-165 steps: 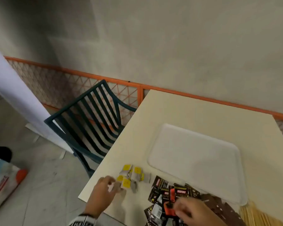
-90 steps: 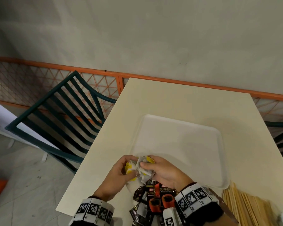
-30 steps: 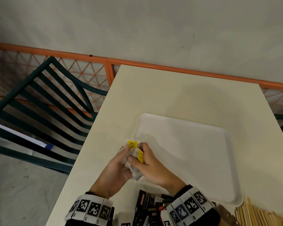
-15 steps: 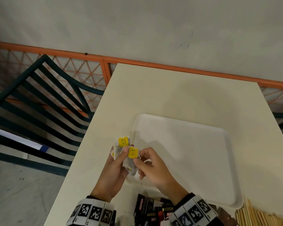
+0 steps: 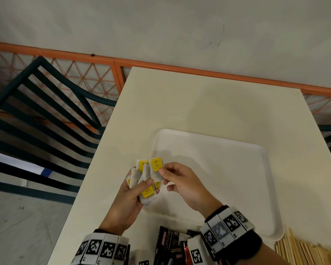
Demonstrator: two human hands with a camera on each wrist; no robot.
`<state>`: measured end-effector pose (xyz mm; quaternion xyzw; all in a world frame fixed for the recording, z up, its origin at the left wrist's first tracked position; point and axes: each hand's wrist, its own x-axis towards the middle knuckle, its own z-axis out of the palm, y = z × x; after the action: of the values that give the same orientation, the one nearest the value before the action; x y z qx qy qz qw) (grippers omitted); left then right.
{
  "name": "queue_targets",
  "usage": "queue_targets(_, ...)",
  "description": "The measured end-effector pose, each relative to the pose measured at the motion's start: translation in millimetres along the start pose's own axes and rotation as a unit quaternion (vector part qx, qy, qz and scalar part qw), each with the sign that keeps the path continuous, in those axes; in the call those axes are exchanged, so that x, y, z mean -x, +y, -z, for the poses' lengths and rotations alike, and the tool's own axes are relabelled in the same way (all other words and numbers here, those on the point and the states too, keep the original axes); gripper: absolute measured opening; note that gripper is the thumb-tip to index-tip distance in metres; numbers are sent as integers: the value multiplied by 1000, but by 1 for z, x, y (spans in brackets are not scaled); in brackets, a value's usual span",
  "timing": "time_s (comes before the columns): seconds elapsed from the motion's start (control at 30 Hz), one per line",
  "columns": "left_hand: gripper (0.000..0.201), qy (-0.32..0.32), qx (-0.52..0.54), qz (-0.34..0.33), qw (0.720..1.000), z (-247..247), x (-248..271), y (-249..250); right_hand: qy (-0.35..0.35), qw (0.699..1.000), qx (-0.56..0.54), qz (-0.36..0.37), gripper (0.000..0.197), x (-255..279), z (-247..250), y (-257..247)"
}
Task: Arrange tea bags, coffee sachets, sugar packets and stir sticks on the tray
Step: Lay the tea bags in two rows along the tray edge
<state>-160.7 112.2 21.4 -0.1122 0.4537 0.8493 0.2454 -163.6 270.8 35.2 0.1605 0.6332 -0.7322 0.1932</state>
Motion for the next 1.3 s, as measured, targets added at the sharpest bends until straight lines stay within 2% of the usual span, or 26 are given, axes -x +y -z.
queue_targets(0.1, 39, 20, 18, -7, 1000, 4, -3, -1, -5, 1000, -23, -5, 7, -5, 5, -1)
queue_targets(0.2, 29, 34, 8, -22, 999, 7, -5, -2, -7, 999, -34, -8, 5, -10, 9, -1)
queue_targets(0.27, 27, 44, 6, -28, 999, 10, -5, -3, 12, 997, -71, -11, 4, -15, 12, -3)
queue_targets(0.33, 27, 51, 7, -32, 998, 15, -5, -2, 59, 993, -98, -13, 3, -24, 15, -4)
queue_targets(0.43, 24, 69, 6, -32, 997, 24, -3, -1, 154, 987, -34, -23, 13, -45, 21, -7)
queue_targets(0.5, 22, 79, 2, -36, 996, 29, -1, 0, 193, 981, 14, -16, 19, -60, 23, -9)
queue_targets(0.57, 41, 69, -13, -39, 997, 29, 0, 2, 206, 973, 106, 4, 19, -74, 26, -7)
queue_targets(0.6, 50, 65, -19, -39, 997, 30, 1, 1, 199, 958, 203, 22, 17, -78, 28, -5)
queue_targets(0.63, 51, 68, -13, -38, 997, 31, 1, 1, 188, 931, 309, 41, 16, -81, 31, -2)
queue_targets(0.73, 44, 72, 10, -41, 997, 33, 1, 2, 147, 815, 538, 159, 20, -76, 40, 10)
queue_targets(0.8, 54, 66, -10, -41, 997, 32, 1, 1, 100, 751, 614, 223, 34, -67, 43, 14)
queue_targets(0.9, 40, 75, 2, -36, 996, 31, 0, -2, 49, 705, 664, 245, 50, -60, 47, 21)
queue_targets(0.97, 40, 71, -2, -38, 997, 28, -1, -4, 40, 690, 689, 219, 54, -64, 47, 23)
queue_targets(1.1, 30, 76, -2, -28, 997, 25, -2, -5, 14, 712, 680, 173, 54, -72, 38, 9)
queue_targets(1.3, 34, 81, 5, -19, 997, 25, 2, -4, 9, 706, 694, 138, 57, -85, 32, -5)
